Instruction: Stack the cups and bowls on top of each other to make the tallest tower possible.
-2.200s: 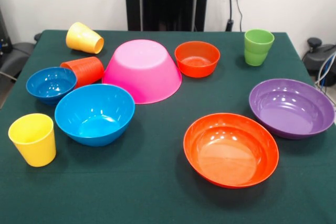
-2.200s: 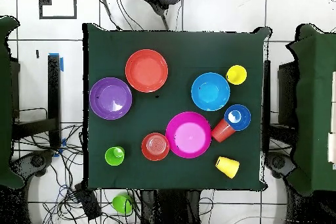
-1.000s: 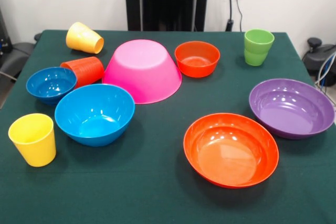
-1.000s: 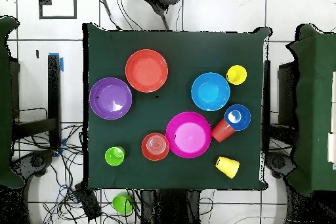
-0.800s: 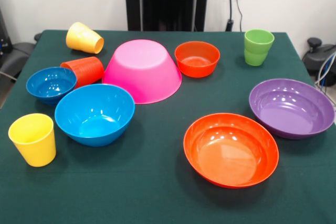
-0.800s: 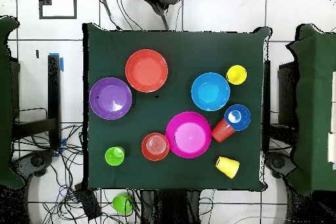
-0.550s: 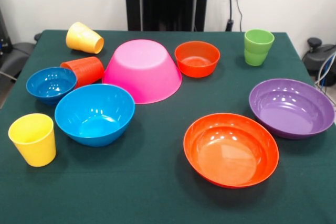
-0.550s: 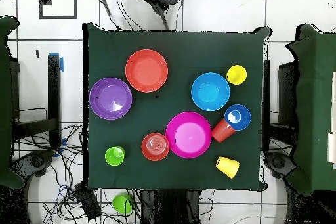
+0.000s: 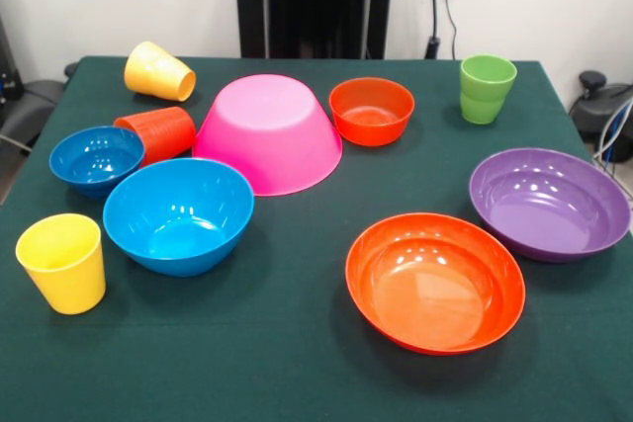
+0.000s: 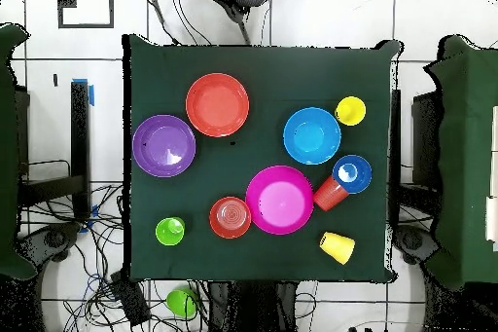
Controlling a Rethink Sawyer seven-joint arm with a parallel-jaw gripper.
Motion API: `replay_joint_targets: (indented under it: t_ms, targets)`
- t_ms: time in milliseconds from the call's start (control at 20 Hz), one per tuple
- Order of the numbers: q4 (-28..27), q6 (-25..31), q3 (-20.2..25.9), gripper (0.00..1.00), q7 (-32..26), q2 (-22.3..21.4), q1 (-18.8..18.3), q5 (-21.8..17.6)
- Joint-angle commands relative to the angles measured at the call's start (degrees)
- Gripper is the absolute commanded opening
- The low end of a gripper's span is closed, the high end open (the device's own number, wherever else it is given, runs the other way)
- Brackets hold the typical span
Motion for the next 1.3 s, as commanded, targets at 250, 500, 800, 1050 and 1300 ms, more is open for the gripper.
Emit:
replay_joint_targets:
  t_ms: [250,500,800,1050,1300]
  targets:
    - [17.79,4.77,14.3,1.0,-0.08,-0.72,-4.85,8.26]
    - [20.12,7.33,20.82,1.0,-9.7,-0.68,-12.26,12.31]
    - [20.9,8.54,27.22,1.0,-21.24,3.43,-19.65,16.96]
    - [19.37,7.76,28.89,1.0,-26.28,9.08,-24.79,22.51]
    - [16.22,11.07,28.38,1.0,-18.7,9.27,-17.12,23.19]
